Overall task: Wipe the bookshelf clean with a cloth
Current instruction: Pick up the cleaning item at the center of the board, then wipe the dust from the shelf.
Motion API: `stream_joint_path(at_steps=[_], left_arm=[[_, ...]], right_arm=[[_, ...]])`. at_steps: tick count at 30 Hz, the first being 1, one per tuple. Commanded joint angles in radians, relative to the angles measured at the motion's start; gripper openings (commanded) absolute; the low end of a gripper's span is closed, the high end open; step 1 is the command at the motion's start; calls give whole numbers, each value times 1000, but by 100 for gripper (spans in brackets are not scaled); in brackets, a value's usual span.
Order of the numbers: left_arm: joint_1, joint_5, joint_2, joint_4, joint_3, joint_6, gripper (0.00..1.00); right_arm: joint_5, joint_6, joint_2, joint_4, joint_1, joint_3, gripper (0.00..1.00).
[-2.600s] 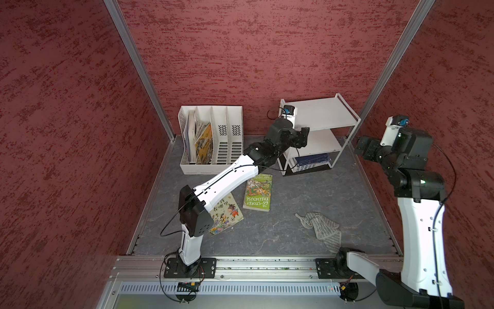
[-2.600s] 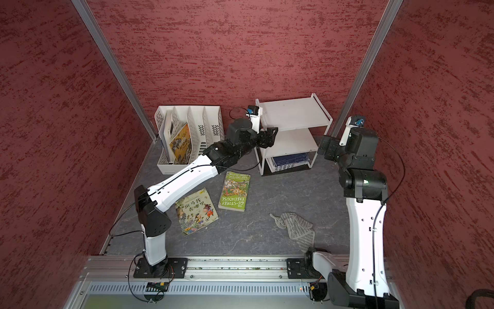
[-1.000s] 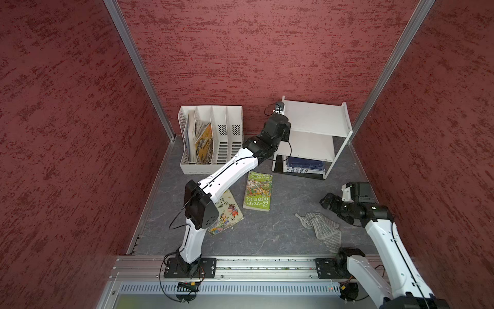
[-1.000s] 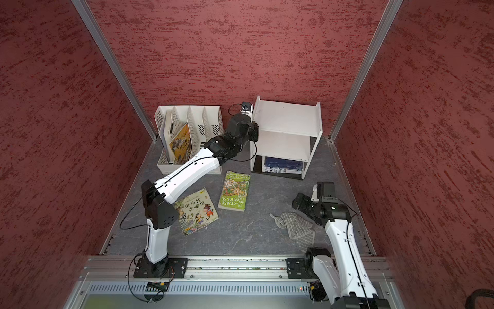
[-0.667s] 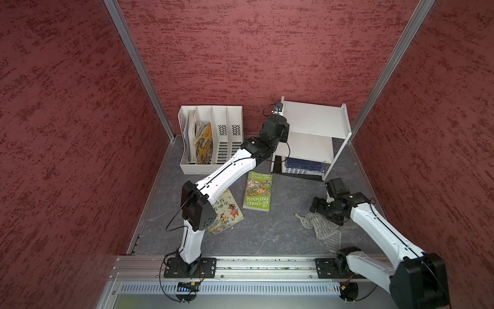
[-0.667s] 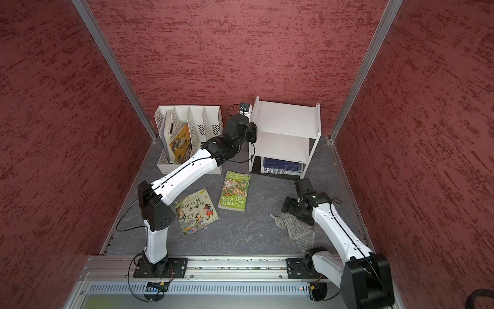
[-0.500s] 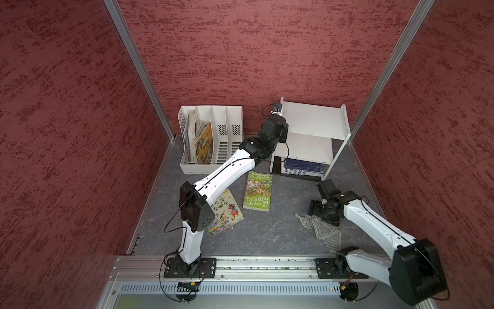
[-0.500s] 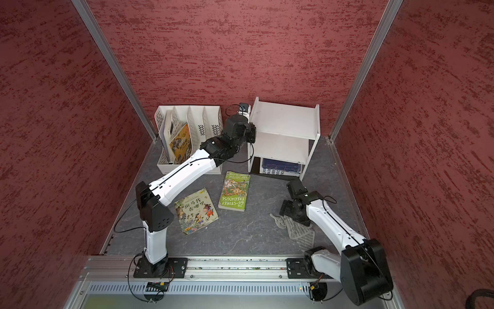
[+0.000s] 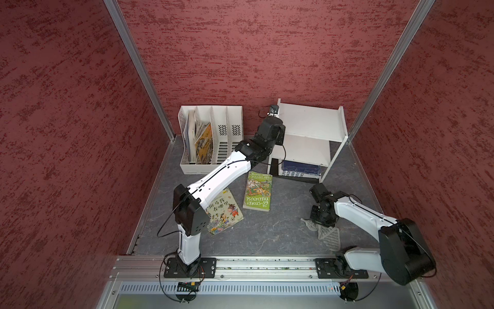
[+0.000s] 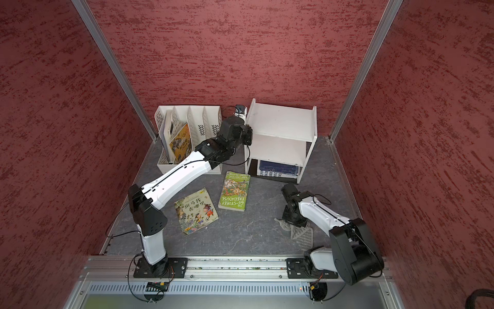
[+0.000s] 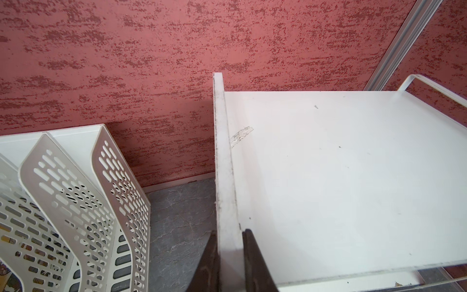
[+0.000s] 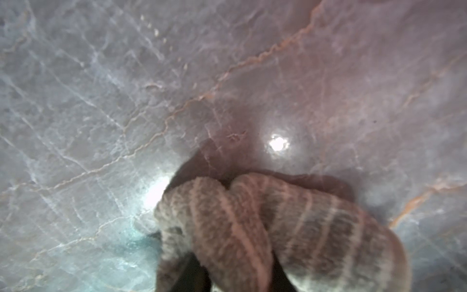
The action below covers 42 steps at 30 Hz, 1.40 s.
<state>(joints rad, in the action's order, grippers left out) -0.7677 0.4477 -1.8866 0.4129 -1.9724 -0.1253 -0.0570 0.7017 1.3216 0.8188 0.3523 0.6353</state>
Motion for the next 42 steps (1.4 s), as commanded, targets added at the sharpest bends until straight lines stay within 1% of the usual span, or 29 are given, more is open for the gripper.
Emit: stream_joint_path(at_steps=[1,3,4,7,10,11,13,15,17,19,22,25,27,29,32,35,37,42], left_arm=[[5,15,74,-1,2,-5,18],[8,17,88,4,8,2,21],[8,16,93,5,9,5,26],[10,-12,112,12,10,23,48],[10,-54,131,19,3,56,69],[9,-78,142,21,0,72,74],[9,-116,159,29,-14,92,78],[7,-185,165,36,-43,103,80],[8,-263,153,39,-89,102,79],[11,-329,120,58,-164,92,78],[23,-428,9,124,-332,67,78],[44,-506,-113,198,-518,31,78],[63,-546,-181,208,-592,-5,77],[89,-606,-222,187,-603,-55,75],[106,-676,-262,155,-603,-91,73],[102,-692,-292,155,-602,-78,73],[99,-680,-304,163,-601,-63,73],[97,-669,-332,180,-602,-43,72]], right_arm=[[-22,12,-15,-39,-5,-11,11],[-16,2,-50,-53,-64,-7,0],[8,-9,-74,-68,-107,-9,0],[74,-47,-133,-99,-251,6,0],[76,-94,-136,-91,-353,85,0],[76,-103,-127,-88,-402,114,0],[100,-96,-116,-108,-496,136,0],[121,-73,-104,-147,-583,146,0],[138,-59,-78,-186,-634,174,0],[153,-51,-37,-220,-653,220,0],[187,-28,-19,-326,-663,260,0],[256,22,-34,-452,-678,243,0],[319,52,-20,-496,-687,249,0],[410,85,7,-529,-688,264,0],[463,141,24,-582,-688,269,0],[508,183,48,-600,-687,308,0],[545,224,64,-612,-685,325,0],[575,303,73,-625,-675,312,0]])
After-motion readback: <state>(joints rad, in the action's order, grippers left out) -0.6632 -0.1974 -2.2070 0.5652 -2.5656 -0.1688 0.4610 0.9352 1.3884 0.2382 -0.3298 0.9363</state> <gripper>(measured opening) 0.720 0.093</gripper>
